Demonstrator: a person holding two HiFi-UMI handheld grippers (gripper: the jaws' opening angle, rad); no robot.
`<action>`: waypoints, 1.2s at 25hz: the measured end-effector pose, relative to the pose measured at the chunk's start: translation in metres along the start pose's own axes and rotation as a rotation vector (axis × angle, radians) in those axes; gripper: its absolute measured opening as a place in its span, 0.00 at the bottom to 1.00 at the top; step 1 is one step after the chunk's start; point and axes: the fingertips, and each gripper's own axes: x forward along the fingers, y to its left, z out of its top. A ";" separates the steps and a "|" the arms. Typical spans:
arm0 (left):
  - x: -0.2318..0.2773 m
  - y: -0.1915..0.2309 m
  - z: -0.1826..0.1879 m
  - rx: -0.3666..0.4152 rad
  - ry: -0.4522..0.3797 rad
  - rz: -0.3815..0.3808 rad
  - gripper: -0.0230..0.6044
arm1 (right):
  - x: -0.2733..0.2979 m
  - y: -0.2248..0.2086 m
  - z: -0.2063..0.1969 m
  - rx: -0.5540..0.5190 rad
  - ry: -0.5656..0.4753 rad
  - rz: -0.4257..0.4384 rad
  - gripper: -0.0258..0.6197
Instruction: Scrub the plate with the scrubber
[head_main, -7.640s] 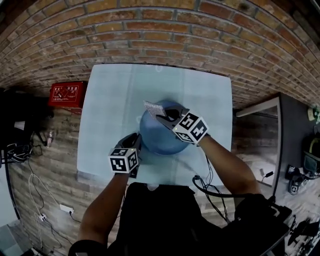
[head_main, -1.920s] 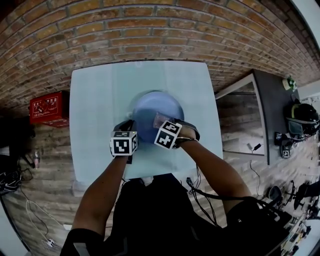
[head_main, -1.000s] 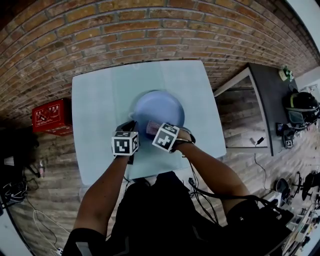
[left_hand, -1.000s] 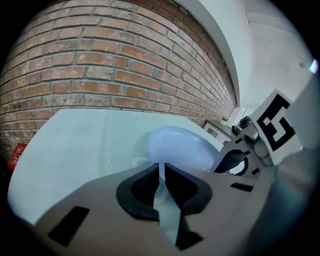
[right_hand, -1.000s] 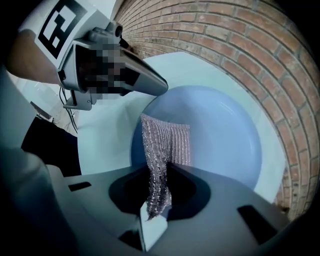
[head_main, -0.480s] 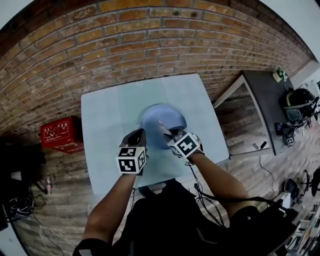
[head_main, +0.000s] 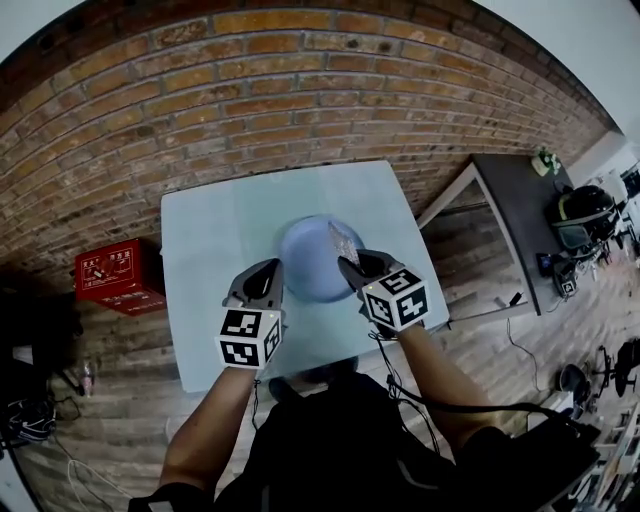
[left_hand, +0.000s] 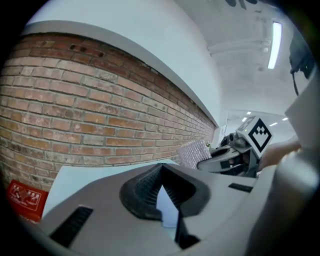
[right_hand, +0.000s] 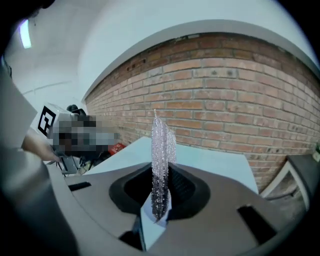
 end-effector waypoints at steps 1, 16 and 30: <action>-0.004 -0.001 0.003 0.004 -0.004 0.002 0.05 | -0.009 0.000 0.008 -0.005 -0.032 -0.007 0.15; -0.033 -0.050 0.082 0.072 -0.165 0.111 0.05 | -0.122 -0.047 0.071 -0.075 -0.333 -0.034 0.15; -0.042 -0.093 0.099 0.106 -0.221 0.218 0.05 | -0.157 -0.072 0.058 -0.075 -0.393 0.023 0.15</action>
